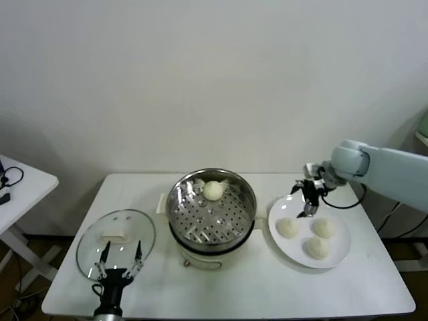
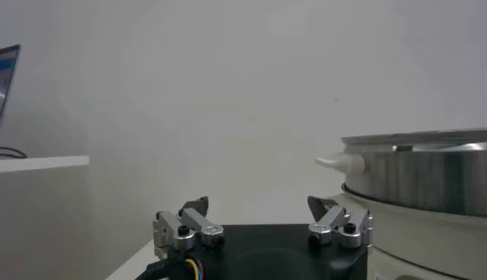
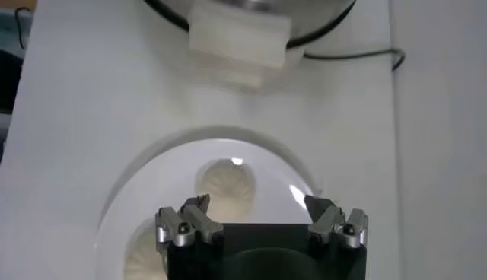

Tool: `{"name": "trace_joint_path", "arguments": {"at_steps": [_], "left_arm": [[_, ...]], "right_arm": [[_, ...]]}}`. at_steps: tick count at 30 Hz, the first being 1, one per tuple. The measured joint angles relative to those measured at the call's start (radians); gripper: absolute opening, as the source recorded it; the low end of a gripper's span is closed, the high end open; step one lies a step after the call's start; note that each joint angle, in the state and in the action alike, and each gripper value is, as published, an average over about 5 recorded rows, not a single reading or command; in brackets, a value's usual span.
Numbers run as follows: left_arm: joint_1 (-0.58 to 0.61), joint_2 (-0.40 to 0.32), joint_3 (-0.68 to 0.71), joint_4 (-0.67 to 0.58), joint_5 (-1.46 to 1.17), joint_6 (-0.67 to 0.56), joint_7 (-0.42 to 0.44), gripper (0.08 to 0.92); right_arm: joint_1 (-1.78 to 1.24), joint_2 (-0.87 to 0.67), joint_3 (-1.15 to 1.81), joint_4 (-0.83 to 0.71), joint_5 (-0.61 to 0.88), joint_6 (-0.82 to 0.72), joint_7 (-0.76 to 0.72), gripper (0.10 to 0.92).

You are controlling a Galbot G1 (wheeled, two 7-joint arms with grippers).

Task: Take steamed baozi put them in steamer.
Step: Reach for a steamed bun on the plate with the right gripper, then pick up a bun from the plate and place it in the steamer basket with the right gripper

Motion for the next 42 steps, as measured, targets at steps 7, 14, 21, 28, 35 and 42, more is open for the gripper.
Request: {"name": "trace_joint_path", "arguments": {"at_steps": [7,14,21,28,35,42], "left_arm": [[-0.001,0.001,-0.002,0.009,0.009,-0.002,0.000,0.823],[-0.002,0.004,-0.004,0.017,0.014,-0.004,-0.002,0.823],[0.002,0.009,-0.009,0.020,0.016,-0.004,-0.002,0.823],[0.001,0.010,-0.010,0.021,0.016,-0.004,-0.003,0.823],[0.002,0.010,-0.012,0.020,0.016,-0.004,-0.004,0.823],[0.005,0.009,-0.015,0.014,0.014,-0.001,-0.004,0.823]], "right_arm": [[-0.119,0.023,0.079,-0.057,-0.030,-0.039,0.017,0.823],[-0.184,0.074,0.125,-0.116,-0.034,-0.055,0.024,0.823],[-0.215,0.118,0.142,-0.156,-0.032,-0.071,0.025,0.791],[-0.222,0.127,0.145,-0.166,-0.031,-0.075,0.016,0.625],[-0.158,0.117,0.107,-0.139,-0.005,-0.066,-0.015,0.490],[0.088,0.115,-0.048,-0.072,0.088,-0.036,-0.090,0.517]]}}
